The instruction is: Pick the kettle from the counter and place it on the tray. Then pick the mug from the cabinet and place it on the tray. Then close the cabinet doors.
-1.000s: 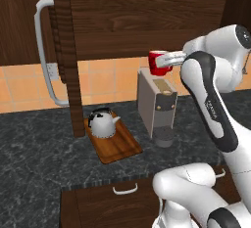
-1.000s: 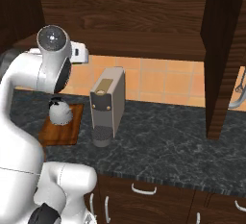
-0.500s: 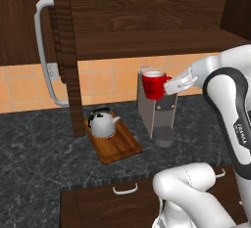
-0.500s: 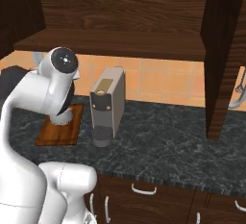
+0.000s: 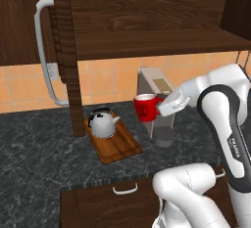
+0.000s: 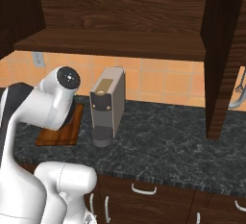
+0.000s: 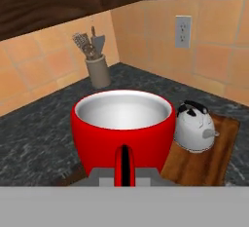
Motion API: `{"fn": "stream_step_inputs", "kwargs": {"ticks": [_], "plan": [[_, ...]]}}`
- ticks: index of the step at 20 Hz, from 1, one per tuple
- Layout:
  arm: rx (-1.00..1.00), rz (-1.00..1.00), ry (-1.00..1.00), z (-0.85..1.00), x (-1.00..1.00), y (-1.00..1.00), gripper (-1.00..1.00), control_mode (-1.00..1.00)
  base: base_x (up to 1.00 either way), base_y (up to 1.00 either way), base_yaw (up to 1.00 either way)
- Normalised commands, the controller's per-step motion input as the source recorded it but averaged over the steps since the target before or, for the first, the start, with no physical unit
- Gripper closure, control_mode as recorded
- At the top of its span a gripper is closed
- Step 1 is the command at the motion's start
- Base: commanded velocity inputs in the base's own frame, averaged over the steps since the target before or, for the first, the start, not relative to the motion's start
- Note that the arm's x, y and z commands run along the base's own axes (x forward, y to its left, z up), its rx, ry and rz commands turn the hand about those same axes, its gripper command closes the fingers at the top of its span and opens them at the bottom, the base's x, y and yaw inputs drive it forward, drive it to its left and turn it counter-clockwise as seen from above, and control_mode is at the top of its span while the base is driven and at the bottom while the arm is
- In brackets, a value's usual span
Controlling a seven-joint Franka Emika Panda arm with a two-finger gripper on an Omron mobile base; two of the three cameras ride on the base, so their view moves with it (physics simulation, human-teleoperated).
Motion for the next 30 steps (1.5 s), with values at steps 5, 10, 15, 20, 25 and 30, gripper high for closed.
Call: {"fn": "stream_step_inputs", "kwargs": {"ticks": [5,10,15,20,25,30], "plan": [[-0.01,0.05,0.08,-0.66,-0.01,0.16,1.00,-1.00,0.00,0.00,0.00],[-0.03,0.04,0.09,-0.73,0.09,0.07,1.00,-1.00,0.00,0.00,0.00],[-0.08,0.02,0.04,-0.43,0.24,0.23,1.00,-1.00,0.00,0.00,0.00],[-0.05,0.00,0.00,-0.38,0.30,0.22,1.00,-1.00,0.00,0.00,0.00],[-0.01,0.00,0.00,-0.34,0.26,0.04,1.00,-1.00,0.00,0.00,0.00],[0.00,0.01,-0.06,-0.38,0.29,0.08,1.00,-1.00,0.00,0.00,0.00]]}}
